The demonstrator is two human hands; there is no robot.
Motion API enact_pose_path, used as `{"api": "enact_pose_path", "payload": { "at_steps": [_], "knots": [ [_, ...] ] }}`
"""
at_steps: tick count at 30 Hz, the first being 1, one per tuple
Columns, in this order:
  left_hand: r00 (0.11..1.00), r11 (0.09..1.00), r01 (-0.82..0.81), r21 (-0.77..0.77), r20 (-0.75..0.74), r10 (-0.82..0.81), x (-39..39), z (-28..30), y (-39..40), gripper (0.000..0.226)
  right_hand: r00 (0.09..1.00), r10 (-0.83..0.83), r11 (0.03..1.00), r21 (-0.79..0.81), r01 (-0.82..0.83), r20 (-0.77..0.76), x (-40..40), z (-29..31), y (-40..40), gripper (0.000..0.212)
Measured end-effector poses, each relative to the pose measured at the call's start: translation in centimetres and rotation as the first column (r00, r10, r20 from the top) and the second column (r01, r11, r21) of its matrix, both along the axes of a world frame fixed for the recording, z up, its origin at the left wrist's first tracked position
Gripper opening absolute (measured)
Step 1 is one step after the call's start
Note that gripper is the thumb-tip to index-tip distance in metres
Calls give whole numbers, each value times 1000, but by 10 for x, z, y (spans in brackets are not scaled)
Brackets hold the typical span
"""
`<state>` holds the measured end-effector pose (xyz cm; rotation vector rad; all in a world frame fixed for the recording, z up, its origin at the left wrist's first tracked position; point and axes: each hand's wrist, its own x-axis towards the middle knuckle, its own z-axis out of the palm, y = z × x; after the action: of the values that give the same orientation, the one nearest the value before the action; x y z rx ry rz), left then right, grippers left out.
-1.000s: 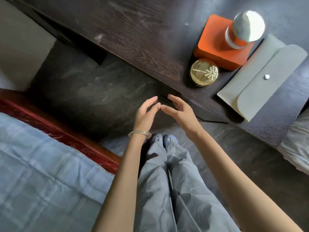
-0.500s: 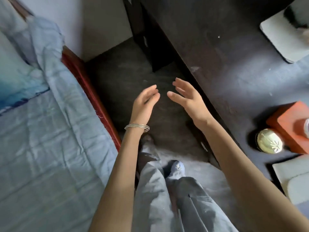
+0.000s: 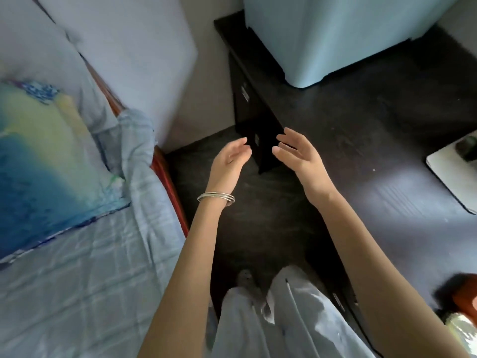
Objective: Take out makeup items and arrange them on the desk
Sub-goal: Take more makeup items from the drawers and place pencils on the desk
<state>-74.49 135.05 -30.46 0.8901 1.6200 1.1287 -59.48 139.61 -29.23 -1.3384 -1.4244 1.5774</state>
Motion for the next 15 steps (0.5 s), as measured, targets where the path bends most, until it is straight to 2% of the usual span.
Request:
{"api": "enact_pose_path", "payload": {
  "at_steps": [10, 15],
  "knots": [
    [998, 998, -61, -34, -32, 59, -63, -6, 109, 35, 996, 87, 996, 12, -87, -14, -66, 5, 121, 61],
    [992, 990, -122, -64, 14, 123, -85, -11, 171, 32, 987, 159, 987, -27, -159, -17, -97, -1, 180, 61]
  ]
}}
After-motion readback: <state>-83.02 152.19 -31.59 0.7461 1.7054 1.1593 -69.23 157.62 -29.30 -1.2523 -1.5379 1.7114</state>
